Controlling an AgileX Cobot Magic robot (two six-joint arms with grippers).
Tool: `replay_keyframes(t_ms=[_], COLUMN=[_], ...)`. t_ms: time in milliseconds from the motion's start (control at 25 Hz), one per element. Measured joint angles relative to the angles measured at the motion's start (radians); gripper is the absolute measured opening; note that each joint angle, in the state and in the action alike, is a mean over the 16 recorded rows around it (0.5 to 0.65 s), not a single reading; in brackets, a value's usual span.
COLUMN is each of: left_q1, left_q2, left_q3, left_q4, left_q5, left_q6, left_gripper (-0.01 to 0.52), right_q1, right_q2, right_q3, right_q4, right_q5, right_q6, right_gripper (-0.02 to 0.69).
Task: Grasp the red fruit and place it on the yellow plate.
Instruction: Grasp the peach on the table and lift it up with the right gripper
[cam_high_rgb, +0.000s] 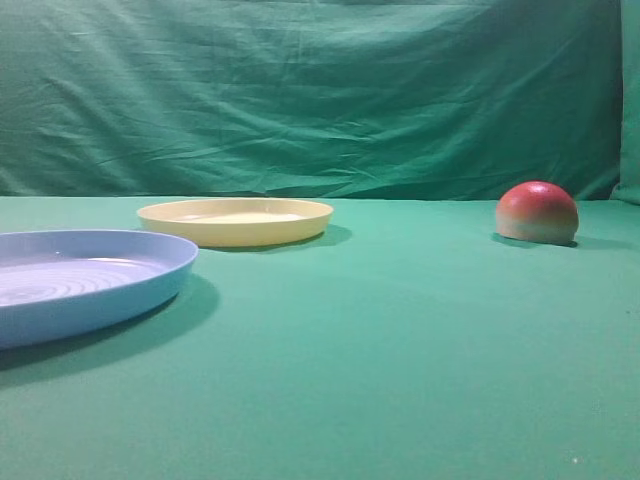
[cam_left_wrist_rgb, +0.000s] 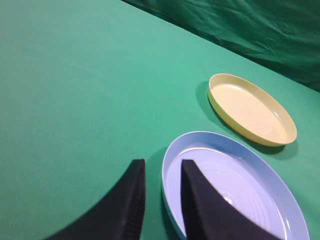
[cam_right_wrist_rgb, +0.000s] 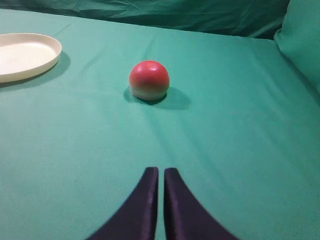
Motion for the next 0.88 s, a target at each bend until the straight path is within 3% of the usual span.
replay_keyframes(t_ms=[880], left_q1=[0.000], left_q2=[0.000], left_q3=[0.000], left_q4=[0.000], left_q5=[0.000], left_q6=[0.000], left_gripper=[0.157], right_q1=[0.000], right_q2=[0.000], right_q3=[0.001], right_q4=[0.002], right_q5=[-0.006], right_q6=[0.001], right_gripper=[0.000])
